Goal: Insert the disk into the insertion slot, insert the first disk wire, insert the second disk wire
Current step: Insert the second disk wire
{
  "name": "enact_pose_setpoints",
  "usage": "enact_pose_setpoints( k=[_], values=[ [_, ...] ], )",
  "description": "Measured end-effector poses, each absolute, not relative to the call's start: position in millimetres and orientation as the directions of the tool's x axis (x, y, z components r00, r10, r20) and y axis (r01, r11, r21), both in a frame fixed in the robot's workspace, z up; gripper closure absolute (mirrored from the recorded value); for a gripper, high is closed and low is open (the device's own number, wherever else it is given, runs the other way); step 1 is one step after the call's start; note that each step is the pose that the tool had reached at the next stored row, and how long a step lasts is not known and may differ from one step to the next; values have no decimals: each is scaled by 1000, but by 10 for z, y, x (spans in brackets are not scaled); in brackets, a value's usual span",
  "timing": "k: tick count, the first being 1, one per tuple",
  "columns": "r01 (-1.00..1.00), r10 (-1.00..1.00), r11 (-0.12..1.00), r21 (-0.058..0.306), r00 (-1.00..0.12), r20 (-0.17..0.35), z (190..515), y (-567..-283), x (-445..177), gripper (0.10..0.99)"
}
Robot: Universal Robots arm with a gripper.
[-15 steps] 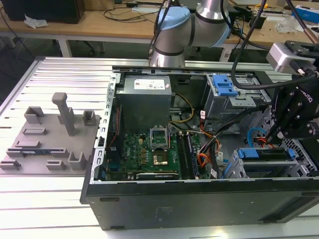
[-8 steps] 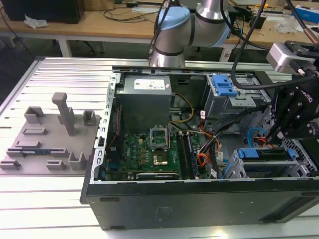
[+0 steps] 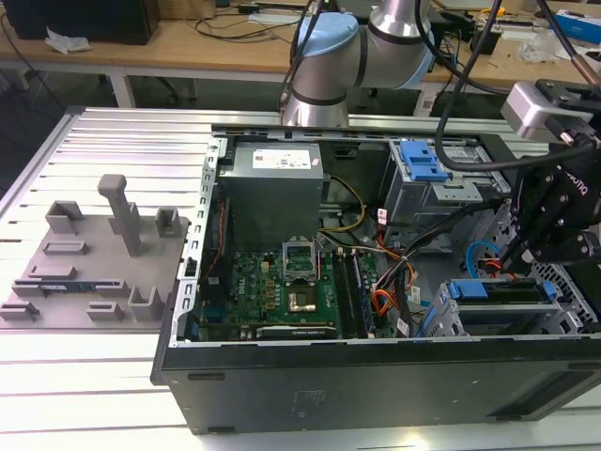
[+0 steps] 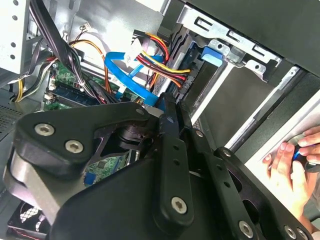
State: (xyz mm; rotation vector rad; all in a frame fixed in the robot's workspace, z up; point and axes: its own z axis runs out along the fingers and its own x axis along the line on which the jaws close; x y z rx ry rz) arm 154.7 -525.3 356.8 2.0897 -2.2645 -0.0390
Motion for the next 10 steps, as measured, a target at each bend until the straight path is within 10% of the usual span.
enact_pose_setpoints(
  k=[10],
  values=[
    [-995,-996,81,59,-79,27,3531,-5282,1554,925]
  ],
)
